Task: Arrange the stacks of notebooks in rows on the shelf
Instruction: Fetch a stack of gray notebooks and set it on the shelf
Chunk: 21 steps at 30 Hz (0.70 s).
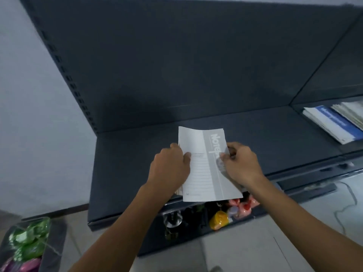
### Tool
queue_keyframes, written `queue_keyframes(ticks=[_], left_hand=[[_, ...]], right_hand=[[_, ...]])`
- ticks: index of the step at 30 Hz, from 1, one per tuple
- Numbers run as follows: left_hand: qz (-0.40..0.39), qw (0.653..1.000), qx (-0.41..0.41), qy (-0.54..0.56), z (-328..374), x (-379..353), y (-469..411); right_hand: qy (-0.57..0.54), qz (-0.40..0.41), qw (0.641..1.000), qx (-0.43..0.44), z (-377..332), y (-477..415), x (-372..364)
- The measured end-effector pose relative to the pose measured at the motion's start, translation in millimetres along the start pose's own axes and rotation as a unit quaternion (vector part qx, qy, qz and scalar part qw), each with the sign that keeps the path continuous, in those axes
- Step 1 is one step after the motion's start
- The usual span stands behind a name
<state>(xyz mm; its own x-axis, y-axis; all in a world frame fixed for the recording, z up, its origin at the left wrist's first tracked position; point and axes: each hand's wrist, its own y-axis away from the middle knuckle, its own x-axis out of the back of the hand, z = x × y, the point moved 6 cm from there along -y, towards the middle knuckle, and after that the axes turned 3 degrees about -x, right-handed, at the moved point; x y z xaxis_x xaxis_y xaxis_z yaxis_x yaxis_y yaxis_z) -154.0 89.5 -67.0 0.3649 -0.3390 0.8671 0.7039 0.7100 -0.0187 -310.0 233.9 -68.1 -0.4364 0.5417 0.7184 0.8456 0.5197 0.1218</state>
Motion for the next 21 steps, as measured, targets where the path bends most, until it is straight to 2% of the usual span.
queue_keyframes(ticks=[9, 17, 21], left_hand=[[-0.051, 0.993, -0.11, -0.009, 162, -76, -16], [-0.099, 0.979, -0.174, -0.04, 331, -178, -12], [-0.115, 0.972, -0.198, -0.043, 396, -213, -10]], right_hand=[[-0.072, 0.072, 0.992, -0.075, 130, 0, 126], [-0.084, 0.142, 0.977, -0.138, 276, -8, 242], [-0.092, 0.15, 0.969, -0.173, 327, -10, 289]])
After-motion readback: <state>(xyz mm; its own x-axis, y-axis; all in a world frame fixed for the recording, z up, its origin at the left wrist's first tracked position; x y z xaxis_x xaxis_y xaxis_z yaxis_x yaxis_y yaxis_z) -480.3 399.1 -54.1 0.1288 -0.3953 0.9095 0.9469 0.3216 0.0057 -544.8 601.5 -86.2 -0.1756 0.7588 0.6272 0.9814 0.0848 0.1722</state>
